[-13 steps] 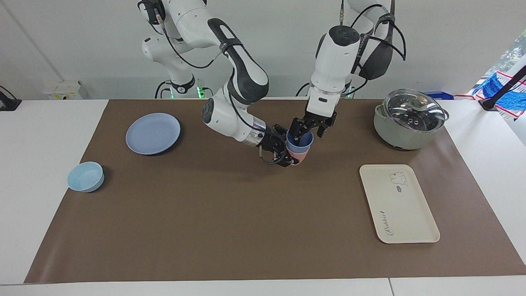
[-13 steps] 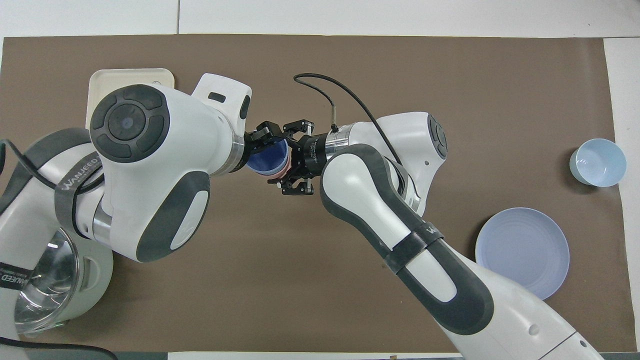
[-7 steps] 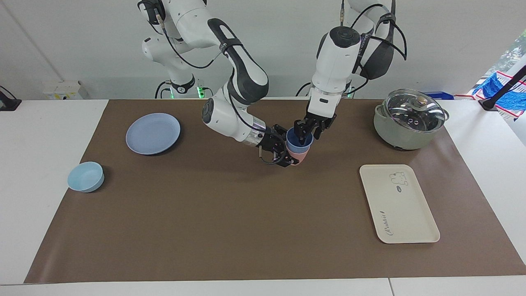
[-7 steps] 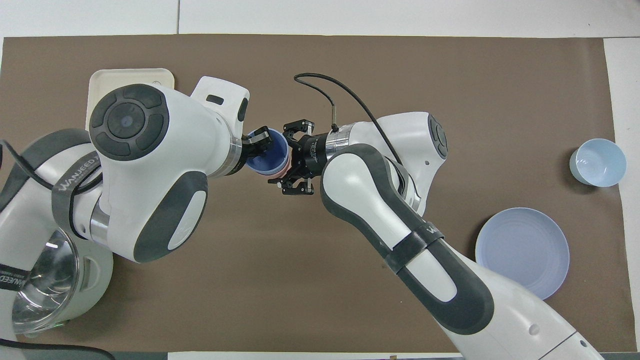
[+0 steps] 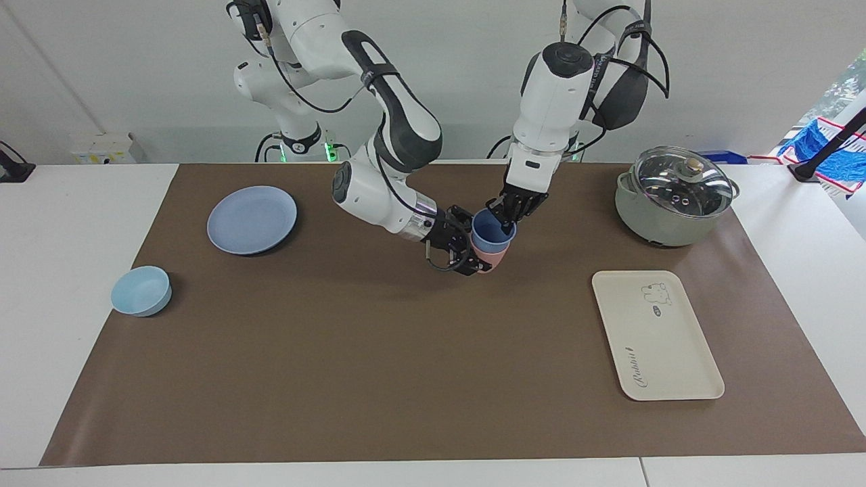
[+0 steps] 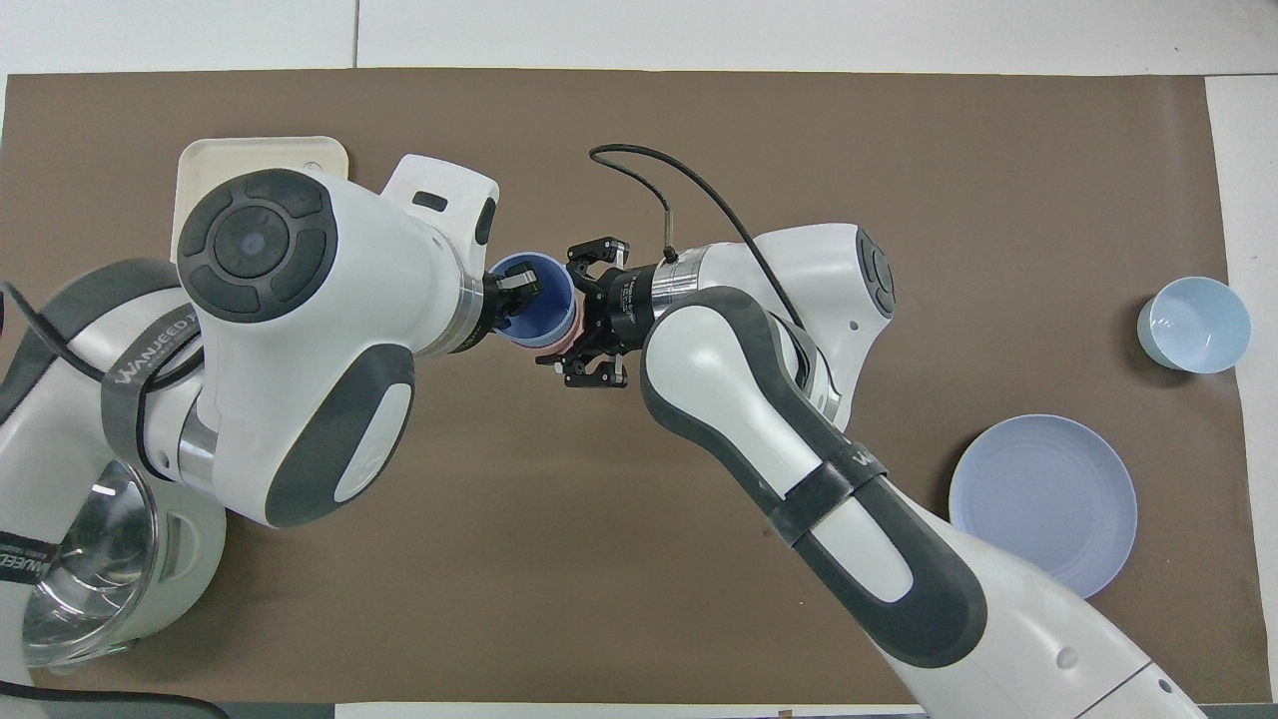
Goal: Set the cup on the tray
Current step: 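Pull the blue cup out with the left gripper while the right holds pink, then lower the blue cup onto the tray while the right gripper carries pink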
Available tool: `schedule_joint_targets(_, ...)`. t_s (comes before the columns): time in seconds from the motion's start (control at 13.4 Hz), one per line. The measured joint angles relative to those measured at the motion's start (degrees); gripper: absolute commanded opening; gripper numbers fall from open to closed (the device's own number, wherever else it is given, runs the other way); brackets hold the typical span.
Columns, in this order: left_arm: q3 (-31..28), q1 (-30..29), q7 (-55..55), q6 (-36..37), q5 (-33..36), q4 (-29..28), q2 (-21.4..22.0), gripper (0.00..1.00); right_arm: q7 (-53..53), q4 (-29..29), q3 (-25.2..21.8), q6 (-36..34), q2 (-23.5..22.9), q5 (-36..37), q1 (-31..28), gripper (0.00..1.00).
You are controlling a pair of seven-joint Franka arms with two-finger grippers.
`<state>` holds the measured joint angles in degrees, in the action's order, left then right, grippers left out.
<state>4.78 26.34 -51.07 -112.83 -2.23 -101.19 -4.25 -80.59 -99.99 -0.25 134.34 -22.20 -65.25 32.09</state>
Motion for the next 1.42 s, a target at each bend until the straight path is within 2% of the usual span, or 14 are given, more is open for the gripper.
schedule_joint_targets(0.15,-0.1,-0.2,-0.1,2.0,-0.5,1.5,0.7,0.00,0.0,0.0,0.0,0.0,0.0,0.0,0.0,0.00)
schedule_joint_targets(0.52,-1.0,-1.5,-0.1,13.1,-3.4,10.8,3.4,0.00,0.0,-0.5,-0.1,1.1,0.0,0.0,0.0,0.00)
schedule_joint_targets(0.67,-1.1,-5.1,1.2,17.2,-4.8,13.8,5.1,0.00,0.0,-0.8,-0.1,1.1,0.0,0.0,-0.1,0.00)
schedule_joint_targets(0.82,-1.4,-9.8,6.6,18.1,-5.1,13.6,6.3,0.00,0.3,-1.2,-0.3,1.2,0.0,0.0,-0.8,0.00)
schedule_joint_targets(0.97,-1.7,-16.1,15.9,16.3,-5.2,10.0,7.0,0.00,2.0,-1.5,-0.4,1.1,0.0,0.0,-3.5,0.00)
schedule_joint_targets(1.12,-1.9,-21.9,24.9,10.6,-5.4,5.0,6.1,0.00,3.4,-1.8,-0.5,0.6,0.0,0.0,-7.2,0.00)
schedule_joint_targets(1.27,-2.0,-26.5,33.0,4.3,-5.5,1.8,2.7,0.00,5.7,-2.0,-0.6,-1.9,0.0,0.0,-11.5,0.00)
schedule_joint_targets(1.42,-2.1,-31.0,40.4,-1.5,-5.6,0.8,-2.7,0.00,10.0,-2.0,-0.7,-6.6,0.0,0.0,-17.2,0.00)
